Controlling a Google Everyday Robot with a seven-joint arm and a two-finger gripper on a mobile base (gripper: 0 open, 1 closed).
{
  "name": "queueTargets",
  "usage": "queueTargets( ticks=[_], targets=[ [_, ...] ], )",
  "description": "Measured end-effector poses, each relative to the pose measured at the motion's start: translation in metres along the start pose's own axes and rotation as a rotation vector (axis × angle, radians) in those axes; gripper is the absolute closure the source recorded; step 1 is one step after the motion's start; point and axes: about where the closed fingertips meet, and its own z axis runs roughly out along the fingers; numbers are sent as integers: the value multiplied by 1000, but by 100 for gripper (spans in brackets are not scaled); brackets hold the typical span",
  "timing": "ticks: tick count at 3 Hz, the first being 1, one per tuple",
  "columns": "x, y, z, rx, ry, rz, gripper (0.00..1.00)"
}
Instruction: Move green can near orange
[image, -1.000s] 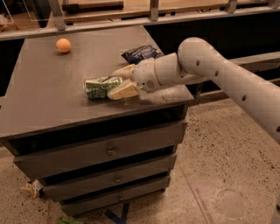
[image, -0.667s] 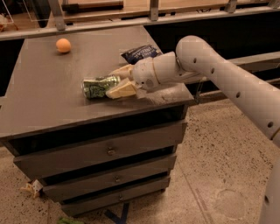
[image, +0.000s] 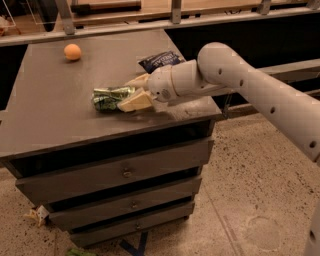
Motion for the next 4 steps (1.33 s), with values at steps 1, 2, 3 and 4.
queueTargets(
  ticks=[1,2,3,4],
  targets=[
    [-2,-18,2,131,13,30,100],
    [-5,-41,-1,268,39,52,100],
    [-8,-50,-2,307,30,58,100],
    [-8,-49,-1,302,31,58,100]
  ],
)
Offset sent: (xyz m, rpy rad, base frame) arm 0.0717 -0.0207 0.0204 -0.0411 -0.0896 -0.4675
